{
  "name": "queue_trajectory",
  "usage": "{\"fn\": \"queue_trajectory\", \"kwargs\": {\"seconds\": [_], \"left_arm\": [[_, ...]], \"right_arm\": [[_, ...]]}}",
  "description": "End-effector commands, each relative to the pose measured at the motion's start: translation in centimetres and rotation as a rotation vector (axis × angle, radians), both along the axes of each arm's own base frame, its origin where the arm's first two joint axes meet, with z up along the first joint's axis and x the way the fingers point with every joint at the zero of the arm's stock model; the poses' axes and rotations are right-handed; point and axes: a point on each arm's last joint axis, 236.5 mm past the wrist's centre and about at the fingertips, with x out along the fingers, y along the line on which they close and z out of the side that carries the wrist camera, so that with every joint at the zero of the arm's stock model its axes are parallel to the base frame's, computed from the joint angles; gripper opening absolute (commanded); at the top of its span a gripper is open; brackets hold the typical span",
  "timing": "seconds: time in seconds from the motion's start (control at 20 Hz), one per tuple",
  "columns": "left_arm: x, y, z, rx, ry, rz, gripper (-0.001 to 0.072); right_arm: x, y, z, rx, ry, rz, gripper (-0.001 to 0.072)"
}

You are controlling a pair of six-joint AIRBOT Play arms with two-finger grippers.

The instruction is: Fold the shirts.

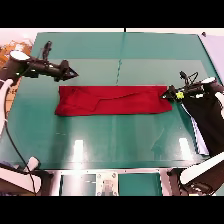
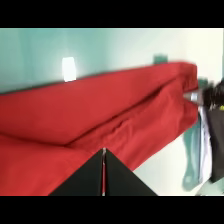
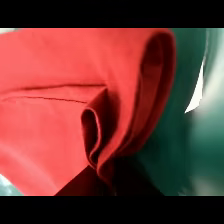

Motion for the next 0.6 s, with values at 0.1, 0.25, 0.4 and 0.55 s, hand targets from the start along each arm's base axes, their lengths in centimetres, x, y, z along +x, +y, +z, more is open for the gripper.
{"fn": "queue_trajectory", "kwargs": {"seconds": [0.1, 0.25, 0.4, 0.55], "left_arm": [[-1.4, -8.4, -2.8, 0.146, -0.034, -0.080, 0.0022], [-3.0, -16.4, -5.0, 0.156, -0.092, -0.151, 0.0022], [-4.2, -23.1, -8.3, 0.160, -0.154, -0.166, 0.0022], [-5.3, -27.5, -10.7, 0.088, -0.094, -0.167, 0.0022]], "right_arm": [[1.4, 2.6, 12.1, 0.108, -0.174, 0.128, 0.0015], [-0.4, 5.0, 20.9, 0.162, -0.274, 0.190, 0.0016], [-2.5, 6.9, 26.1, 0.140, -0.336, 0.212, 0.0016], [-3.8, 8.5, 28.4, 0.134, -0.341, 0.207, 0.0017]]}}
